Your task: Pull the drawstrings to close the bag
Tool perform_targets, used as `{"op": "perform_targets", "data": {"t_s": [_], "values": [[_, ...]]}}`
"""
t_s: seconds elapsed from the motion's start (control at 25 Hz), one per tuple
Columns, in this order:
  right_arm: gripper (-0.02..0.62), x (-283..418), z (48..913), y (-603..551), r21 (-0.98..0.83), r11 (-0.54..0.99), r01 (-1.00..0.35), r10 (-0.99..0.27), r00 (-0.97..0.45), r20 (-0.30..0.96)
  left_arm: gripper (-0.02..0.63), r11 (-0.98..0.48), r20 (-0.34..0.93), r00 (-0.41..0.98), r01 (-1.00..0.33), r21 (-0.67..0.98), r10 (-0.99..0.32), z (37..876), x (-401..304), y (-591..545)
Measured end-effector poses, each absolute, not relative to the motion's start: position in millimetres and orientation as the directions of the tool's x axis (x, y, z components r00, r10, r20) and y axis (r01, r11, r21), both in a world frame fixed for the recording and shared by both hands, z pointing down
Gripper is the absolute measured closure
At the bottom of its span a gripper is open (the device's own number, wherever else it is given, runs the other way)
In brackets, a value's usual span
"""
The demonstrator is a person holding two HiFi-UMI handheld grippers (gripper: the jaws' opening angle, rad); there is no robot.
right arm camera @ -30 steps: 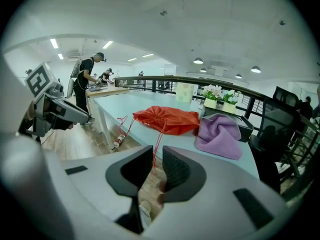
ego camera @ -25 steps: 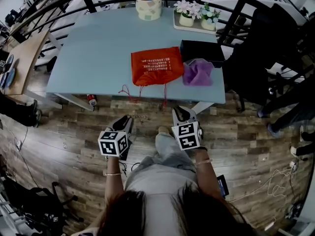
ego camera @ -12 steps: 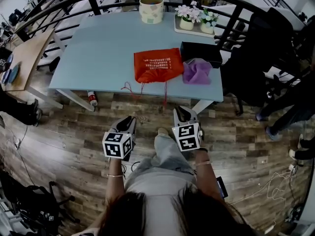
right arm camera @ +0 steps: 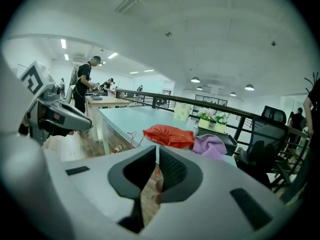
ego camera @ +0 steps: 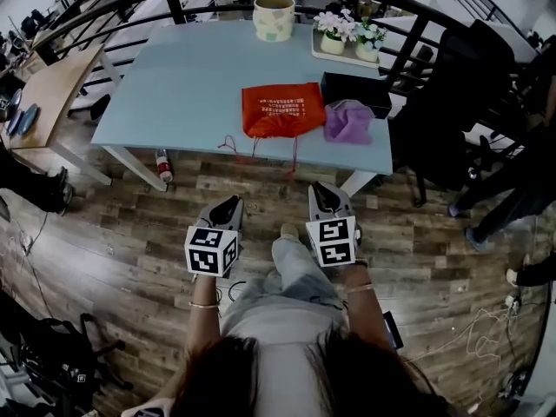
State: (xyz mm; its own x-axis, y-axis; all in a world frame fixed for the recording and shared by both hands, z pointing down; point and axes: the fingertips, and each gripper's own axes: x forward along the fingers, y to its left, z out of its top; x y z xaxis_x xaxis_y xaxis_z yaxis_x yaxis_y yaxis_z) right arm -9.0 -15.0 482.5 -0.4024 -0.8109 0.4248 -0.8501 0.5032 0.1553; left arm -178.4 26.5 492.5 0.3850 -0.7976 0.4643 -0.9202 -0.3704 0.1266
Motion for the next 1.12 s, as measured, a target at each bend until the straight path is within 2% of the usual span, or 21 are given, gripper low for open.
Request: {"op": "perform_targets", "data": {"t_s": [0.48, 1.12], "values": [[0.561, -21.5, 459.8, -12.1, 0.191, 0.51, -0.838, -0.829, -0.42, 0.37, 0.572, -0.377, 0.4, 0.381, -0.922, 0.093, -0.834, 470.6, -176.5, 27.5], [0.568, 3.5, 418.9, 3.8, 0.189, 0.513, -0.837, -0.852, -0.47, 0.23, 0.575, -0.359, 0.292, 0.349, -0.933, 0.02, -0.891, 421.7, -142.8, 32.9]]}}
